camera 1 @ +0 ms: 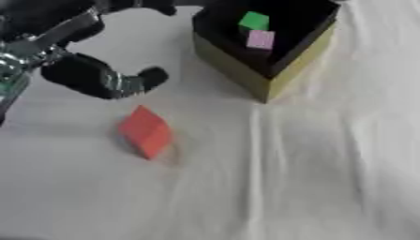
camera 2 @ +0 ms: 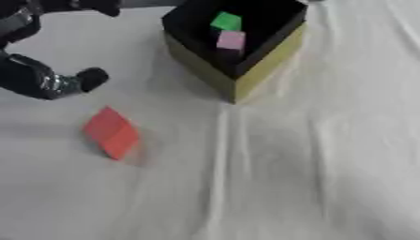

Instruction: Pick up objects on the table and place them in the box.

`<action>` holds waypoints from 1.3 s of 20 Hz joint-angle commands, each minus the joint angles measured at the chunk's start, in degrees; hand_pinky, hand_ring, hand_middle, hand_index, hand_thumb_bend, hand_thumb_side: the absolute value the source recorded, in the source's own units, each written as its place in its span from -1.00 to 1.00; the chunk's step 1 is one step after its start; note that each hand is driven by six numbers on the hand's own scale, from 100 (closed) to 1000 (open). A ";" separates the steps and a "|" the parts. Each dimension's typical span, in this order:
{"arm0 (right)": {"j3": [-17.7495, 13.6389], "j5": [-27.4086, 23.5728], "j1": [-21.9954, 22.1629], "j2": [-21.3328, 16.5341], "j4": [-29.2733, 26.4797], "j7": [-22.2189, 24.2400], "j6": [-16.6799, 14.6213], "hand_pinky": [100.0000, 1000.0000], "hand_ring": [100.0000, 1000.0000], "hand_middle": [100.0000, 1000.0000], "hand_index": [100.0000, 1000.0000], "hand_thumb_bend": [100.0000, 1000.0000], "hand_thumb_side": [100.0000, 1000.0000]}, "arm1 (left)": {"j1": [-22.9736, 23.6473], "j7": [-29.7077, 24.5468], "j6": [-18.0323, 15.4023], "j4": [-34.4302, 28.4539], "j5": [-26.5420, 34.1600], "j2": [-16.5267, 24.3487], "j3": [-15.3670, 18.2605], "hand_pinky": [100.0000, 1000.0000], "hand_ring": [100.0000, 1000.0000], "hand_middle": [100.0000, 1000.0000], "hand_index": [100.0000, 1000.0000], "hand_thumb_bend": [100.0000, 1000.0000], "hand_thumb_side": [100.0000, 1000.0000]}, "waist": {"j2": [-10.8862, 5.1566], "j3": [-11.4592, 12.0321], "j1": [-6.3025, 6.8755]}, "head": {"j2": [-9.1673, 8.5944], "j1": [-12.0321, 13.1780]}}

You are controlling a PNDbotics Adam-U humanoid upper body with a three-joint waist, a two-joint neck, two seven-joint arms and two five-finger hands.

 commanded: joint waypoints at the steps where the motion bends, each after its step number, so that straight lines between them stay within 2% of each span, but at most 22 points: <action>1: -1.06 -1.22 -0.35 -1.50 -1.86 -0.56 0.74 0.66 0.65 0.51 0.70 -1.00 -0.13 | -2.12 -5.21 -1.93 1.66 0.47 2.15 -1.20 0.56 0.63 0.54 0.62 0.08 0.20 | -1.38 -0.12 0.04 | 0.63 0.25; 5: -1.15 -1.76 0.01 -1.11 -2.32 -0.83 1.17 0.66 0.65 0.51 0.71 -1.00 -0.10 | -3.11 -9.72 -3.93 3.02 -0.17 2.32 -2.62 0.57 0.63 0.52 0.62 0.12 0.06 | -1.40 -0.22 0.34 | 0.63 0.05; 11: -1.45 -1.93 0.47 -0.74 -2.33 -1.28 1.57 0.66 0.64 0.51 0.70 -1.00 -0.08 | -1.52 -13.49 -5.66 1.85 -0.44 3.92 -4.06 0.58 0.64 0.54 0.68 0.02 -0.11 | -1.33 -0.36 0.65 | 0.39 -0.82; 17: -1.62 -2.11 0.83 -0.43 -2.03 -1.59 1.79 0.66 0.63 0.51 0.69 -1.00 -0.06 | 0.85 -17.81 -5.79 -1.03 -1.23 6.49 -4.64 0.60 0.65 0.58 0.75 0.08 -0.12 | -1.27 -0.33 0.83 | 0.32 -1.12; 26: -1.77 -2.33 1.23 -0.15 -2.03 -1.52 1.67 0.66 0.62 0.51 0.68 -1.00 -0.04 | 2.86 -17.16 -5.63 -0.28 -6.30 6.58 -5.13 0.62 0.67 0.60 0.76 0.16 -0.12 | -1.17 -0.33 0.68 | 0.18 -0.87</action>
